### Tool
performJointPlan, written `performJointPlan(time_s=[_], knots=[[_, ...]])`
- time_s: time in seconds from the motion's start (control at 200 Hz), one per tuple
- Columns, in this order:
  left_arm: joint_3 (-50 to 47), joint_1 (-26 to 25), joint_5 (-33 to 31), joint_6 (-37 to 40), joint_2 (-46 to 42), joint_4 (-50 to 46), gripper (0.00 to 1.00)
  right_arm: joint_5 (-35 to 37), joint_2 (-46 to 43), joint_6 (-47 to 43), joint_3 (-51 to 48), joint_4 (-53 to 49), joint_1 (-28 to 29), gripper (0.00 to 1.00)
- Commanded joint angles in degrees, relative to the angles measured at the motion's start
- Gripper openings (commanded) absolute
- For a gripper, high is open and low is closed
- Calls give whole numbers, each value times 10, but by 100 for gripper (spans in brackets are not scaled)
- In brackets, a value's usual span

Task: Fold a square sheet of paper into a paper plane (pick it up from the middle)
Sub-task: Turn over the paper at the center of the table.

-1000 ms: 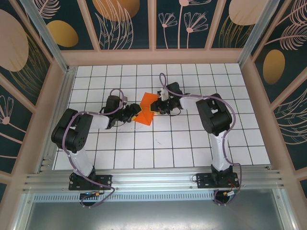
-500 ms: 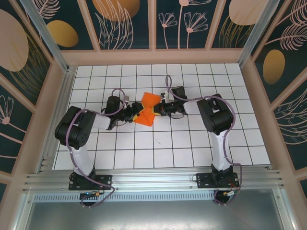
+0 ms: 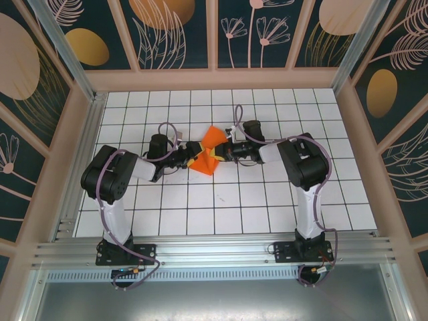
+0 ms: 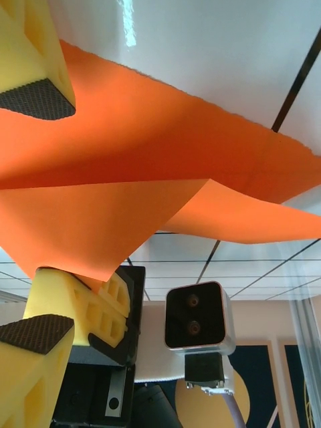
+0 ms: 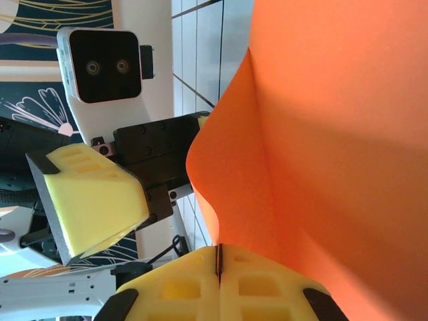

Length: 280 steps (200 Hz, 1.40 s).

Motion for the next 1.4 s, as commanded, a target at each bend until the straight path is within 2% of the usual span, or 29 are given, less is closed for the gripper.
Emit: performJointPlan(time_s=[0.0,0.15,0.335,0.62,0.776,0.976,1.396], knots=[[-6,-4,19,-4,11,36,81,-33,-30,18,-10,50,-3,4],[-4,-4,27,5,-14,29,87,-38,-45,23,-12,54,-3,4],[10,-4,35,22,-39,-13,88,-45,-61,19,-12,49,-3,4],[-22,-4,71,-84,-35,171,89,-50,-65,22,-15,49,1,4],[-26,-4,63,-75,-49,156,77,-48,-65,23,-15,46,1,4],[-30,-4,56,-78,-61,157,54,-41,-64,25,-14,41,0,4],[-39,-4,40,-73,-65,160,43,-26,-66,29,-20,37,-8,4]])
